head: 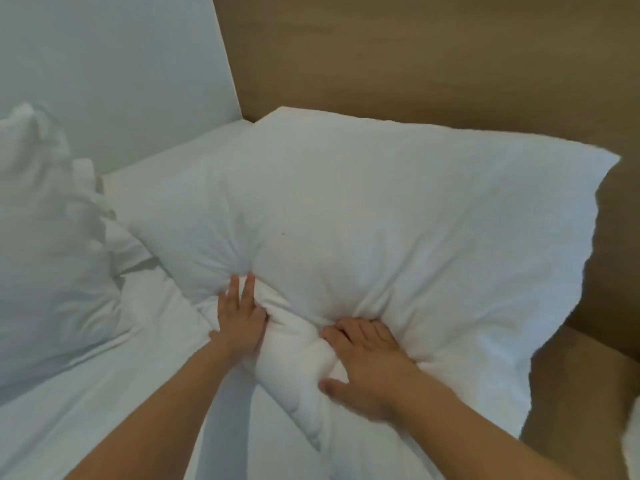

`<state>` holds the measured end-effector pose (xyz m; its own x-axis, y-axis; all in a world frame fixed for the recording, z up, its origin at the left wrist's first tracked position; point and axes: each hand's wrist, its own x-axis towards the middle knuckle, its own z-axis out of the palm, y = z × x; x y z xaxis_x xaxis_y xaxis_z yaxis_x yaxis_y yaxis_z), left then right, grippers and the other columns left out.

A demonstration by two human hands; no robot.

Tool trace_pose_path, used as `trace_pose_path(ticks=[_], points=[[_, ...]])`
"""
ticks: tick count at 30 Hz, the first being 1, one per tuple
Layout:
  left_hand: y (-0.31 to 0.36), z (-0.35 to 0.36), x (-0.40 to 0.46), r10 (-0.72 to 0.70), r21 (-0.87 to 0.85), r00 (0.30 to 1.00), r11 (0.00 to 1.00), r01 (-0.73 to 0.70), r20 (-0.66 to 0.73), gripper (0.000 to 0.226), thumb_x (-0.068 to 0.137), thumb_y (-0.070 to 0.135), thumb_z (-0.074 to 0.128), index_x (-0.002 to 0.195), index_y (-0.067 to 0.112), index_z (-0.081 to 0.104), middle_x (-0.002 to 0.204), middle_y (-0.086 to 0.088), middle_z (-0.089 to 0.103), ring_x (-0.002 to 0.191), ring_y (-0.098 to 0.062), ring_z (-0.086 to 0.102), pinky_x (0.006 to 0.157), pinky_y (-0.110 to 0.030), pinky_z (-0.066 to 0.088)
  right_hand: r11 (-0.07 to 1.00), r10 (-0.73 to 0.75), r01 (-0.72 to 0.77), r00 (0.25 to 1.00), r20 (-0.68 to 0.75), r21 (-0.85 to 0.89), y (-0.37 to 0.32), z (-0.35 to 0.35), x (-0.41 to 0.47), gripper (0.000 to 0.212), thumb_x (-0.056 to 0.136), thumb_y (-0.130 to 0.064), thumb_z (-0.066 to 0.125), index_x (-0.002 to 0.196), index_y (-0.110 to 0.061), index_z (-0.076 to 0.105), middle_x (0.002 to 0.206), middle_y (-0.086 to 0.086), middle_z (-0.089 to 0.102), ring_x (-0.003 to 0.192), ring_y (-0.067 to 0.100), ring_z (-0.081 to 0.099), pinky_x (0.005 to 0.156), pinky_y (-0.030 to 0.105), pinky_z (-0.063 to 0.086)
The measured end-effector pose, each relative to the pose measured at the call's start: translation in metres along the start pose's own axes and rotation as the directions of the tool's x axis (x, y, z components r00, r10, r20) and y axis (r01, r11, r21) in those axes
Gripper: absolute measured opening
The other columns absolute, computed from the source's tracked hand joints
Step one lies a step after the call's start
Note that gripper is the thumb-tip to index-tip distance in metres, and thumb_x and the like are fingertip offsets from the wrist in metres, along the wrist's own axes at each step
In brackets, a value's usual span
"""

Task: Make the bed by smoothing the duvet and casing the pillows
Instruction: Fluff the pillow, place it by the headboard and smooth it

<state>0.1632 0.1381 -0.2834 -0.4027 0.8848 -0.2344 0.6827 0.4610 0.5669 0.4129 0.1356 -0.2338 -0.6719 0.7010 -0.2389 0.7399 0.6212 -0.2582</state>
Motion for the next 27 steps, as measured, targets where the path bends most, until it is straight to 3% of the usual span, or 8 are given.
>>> trace_pose_path(ticks=[3, 9, 13, 16, 19, 22, 24, 27], points=[[-0.005, 0.015, 0.013, -0.01, 0.115, 0.993, 0.993, 0.023, -0.115, 0.059, 0.098, 0.049, 0.023, 0.152, 0.044, 0.0, 0.159, 0.019, -0.014, 0.148, -0.016, -0.014, 0.115, -0.061, 0.0, 0.998, -0.042, 0.045, 0.995, -0.087, 0.036, 0.021, 0.001, 0.021, 0.058, 0.087, -0.064, 0.04, 0.139, -0.039, 0.031, 0.139, -0.009, 0.032, 0.131, 0.015, 0.026, 0.107, 0.03, 0.014], [0.062, -0.014, -0.051, 0.022, 0.2, 1.0, 0.979, -0.023, 0.008, 0.055, 0.099, 0.029, 0.044, 0.15, 0.019, 0.027, 0.162, -0.01, -0.001, 0.147, -0.037, 0.004, 0.118, -0.05, 0.017, 0.98, -0.018, 0.031, 0.998, -0.067, 0.195, 0.01, -0.045, -0.02, 0.035, 0.097, -0.045, 0.045, 0.124, -0.028, 0.058, 0.128, -0.002, 0.052, 0.122, 0.018, 0.047, 0.104, 0.031, 0.032], [0.123, 0.005, -0.137, 0.078, 0.081, 0.992, 0.993, -0.086, 0.102, 0.074, 0.094, 0.048, 0.049, 0.154, 0.034, 0.008, 0.162, -0.003, -0.002, 0.146, -0.035, 0.015, 0.118, -0.041, 0.019, 0.99, 0.126, -0.143, 0.887, -0.443, -0.005, 0.048, -0.115, -0.072, 0.038, 0.095, -0.043, 0.035, 0.12, -0.034, 0.062, 0.134, -0.002, 0.055, 0.125, 0.022, 0.047, 0.107, 0.04, 0.029], [0.171, 0.035, -0.184, 0.193, 0.106, 0.956, 0.97, -0.221, 0.223, 0.086, 0.089, 0.065, 0.049, 0.154, 0.037, 0.001, 0.163, -0.003, -0.007, 0.15, -0.028, 0.0, 0.121, -0.041, 0.006, 0.903, 0.423, -0.426, 0.865, -0.271, 0.05, 0.108, -0.126, -0.097, 0.048, 0.099, -0.051, 0.023, 0.145, -0.042, 0.03, 0.158, 0.0, 0.02, 0.144, 0.029, 0.017, 0.114, 0.056, 0.008], [0.182, 0.083, -0.222, 0.158, 0.311, 0.934, 0.914, -0.262, 0.321, 0.121, 0.072, 0.085, 0.049, 0.15, 0.027, -0.023, 0.158, -0.004, -0.029, 0.144, -0.03, -0.03, 0.117, -0.052, -0.011, 0.87, 0.436, -0.421, 0.9, -0.001, 0.255, 0.132, -0.079, -0.127, 0.054, 0.102, -0.047, 0.023, 0.153, -0.033, 0.012, 0.162, 0.003, 0.004, 0.147, 0.034, 0.008, 0.117, 0.051, 0.014], [0.166, 0.111, -0.237, 0.189, 0.542, 0.947, 0.783, -0.304, 0.258, 0.125, 0.076, 0.069, 0.06, 0.146, 0.023, -0.032, 0.153, -0.003, -0.036, 0.14, -0.039, -0.032, 0.108, -0.071, 0.02, 0.454, 0.414, -0.498, 0.852, 0.32, 0.739, 0.128, -0.045, -0.163, 0.062, 0.098, -0.055, 0.035, 0.152, -0.039, 0.008, 0.16, 0.002, 0.014, 0.143, 0.037, 0.023, 0.106, 0.062, 0.027], [0.157, 0.113, -0.231, 0.259, 0.617, 0.941, 0.711, -0.337, 0.217, 0.108, 0.083, 0.046, 0.064, 0.15, 0.021, -0.017, 0.155, -0.006, -0.019, 0.143, -0.049, -0.013, 0.1, -0.065, 0.038, 0.406, 0.457, -0.493, 0.839, 0.296, 0.77, 0.132, -0.037, -0.172, 0.063, 0.099, -0.05, 0.039, 0.153, -0.03, 0.014, 0.159, 0.004, 0.019, 0.142, 0.034, 0.026, 0.109, 0.056, 0.026], [0.158, 0.104, -0.226, 0.33, 0.701, 0.878, 0.531, -0.476, 0.347, 0.086, 0.08, 0.032, 0.064, 0.144, 0.016, 0.009, 0.146, -0.011, 0.009, 0.135, -0.052, 0.019, 0.098, -0.052, 0.044, 0.601, 0.645, -0.446, 0.761, -0.073, 0.663, 0.141, -0.046, -0.155, 0.059, 0.099, -0.035, 0.038, 0.153, -0.019, 0.019, 0.156, 0.01, 0.024, 0.139, 0.033, 0.03, 0.112, 0.046, 0.028]])
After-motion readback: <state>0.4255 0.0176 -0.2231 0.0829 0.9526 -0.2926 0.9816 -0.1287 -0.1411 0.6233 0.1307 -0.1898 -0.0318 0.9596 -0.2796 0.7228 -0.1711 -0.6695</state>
